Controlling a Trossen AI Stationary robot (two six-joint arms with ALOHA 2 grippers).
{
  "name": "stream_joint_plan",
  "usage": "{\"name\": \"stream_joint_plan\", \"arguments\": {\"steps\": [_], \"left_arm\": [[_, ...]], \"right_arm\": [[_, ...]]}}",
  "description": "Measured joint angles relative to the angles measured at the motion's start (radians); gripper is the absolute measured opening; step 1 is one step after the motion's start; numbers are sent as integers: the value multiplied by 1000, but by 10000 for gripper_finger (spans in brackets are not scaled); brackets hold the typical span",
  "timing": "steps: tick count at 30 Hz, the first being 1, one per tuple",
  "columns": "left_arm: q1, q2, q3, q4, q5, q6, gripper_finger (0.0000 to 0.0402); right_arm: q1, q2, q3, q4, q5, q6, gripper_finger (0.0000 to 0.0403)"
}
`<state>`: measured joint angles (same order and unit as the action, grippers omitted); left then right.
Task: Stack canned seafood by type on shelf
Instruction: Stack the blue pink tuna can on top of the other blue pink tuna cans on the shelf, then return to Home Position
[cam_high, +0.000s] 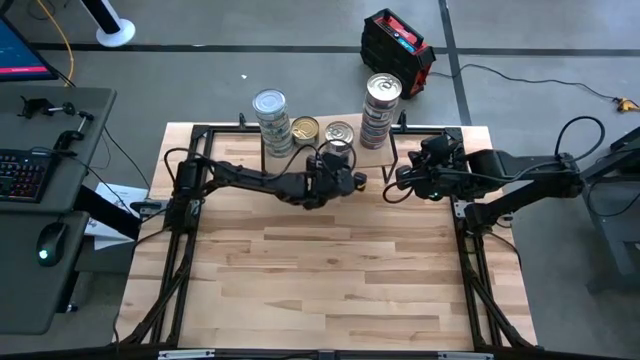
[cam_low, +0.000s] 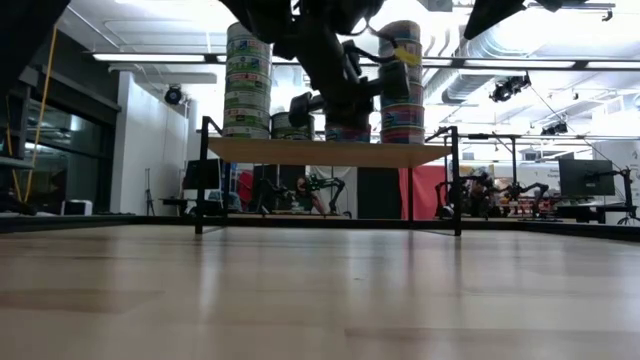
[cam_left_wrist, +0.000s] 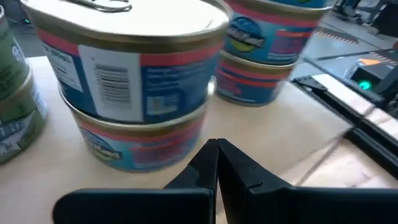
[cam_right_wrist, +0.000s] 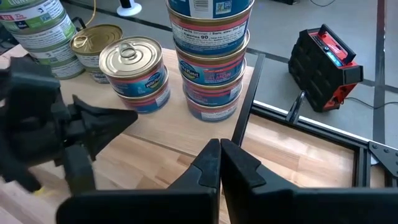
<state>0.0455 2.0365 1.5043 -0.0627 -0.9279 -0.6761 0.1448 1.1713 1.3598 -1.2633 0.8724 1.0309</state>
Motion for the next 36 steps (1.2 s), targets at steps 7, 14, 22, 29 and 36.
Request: {"name": "stream_joint_plan", "arguments": {"steps": [7,14,22,29,36], "left_arm": [[49,0,0,4,63,16,0],[78,0,0,-1,66,41,0],[76,-16,0,-6,154,72,0],[-53,-205,1,-363,365,195,0],[-242,-527,-359,-305,277,164,0]], "right_arm": [[0,0,0,5,0,0,0],[0,0,0,6,0,8,0],[0,0,0,7,-11,-18,0],[34,-19,0,6,-127,-220,0],[46,-12,0,10,-233,-272,0]]}}
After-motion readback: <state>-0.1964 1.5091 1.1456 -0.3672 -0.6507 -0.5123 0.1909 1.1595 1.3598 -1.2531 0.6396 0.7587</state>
